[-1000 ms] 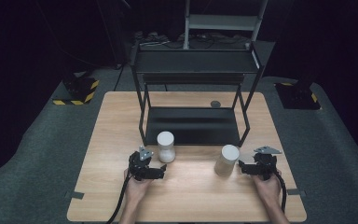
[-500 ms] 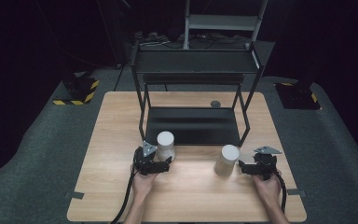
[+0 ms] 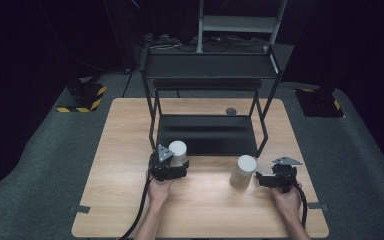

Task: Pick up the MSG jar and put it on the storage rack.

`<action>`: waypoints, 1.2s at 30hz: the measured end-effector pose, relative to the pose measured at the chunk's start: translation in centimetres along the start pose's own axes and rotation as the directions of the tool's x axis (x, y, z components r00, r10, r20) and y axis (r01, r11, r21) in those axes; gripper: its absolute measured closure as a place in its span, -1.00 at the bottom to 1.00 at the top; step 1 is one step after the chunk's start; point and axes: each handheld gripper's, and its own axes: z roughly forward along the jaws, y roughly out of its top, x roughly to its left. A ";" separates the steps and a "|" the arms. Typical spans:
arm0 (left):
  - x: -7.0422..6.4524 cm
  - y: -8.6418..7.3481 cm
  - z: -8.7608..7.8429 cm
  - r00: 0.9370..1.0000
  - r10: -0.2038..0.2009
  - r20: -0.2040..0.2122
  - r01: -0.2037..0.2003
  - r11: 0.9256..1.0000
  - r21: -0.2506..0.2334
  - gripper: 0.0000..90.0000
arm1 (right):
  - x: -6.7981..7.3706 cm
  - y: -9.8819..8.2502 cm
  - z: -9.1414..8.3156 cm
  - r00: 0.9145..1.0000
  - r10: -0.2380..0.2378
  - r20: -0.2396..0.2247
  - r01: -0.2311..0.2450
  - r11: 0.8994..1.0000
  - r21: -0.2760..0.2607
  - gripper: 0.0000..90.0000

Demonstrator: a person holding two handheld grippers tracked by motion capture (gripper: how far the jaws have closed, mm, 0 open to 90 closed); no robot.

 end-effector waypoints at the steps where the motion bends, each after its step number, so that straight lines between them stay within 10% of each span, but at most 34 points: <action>1: -0.1 0.0 0.1 1.000 -0.008 0.001 0.008 1.000 -0.005 -0.65 | 0.0 0.0 0.0 1.000 0.002 0.000 -0.002 1.000 0.000 -0.95; 36: -1.9 0.6 0.2 0.998 0.024 -0.060 -0.027 0.999 -0.047 -0.25 | 0.0 0.0 0.0 1.000 0.001 0.000 -0.001 1.000 0.000 -0.95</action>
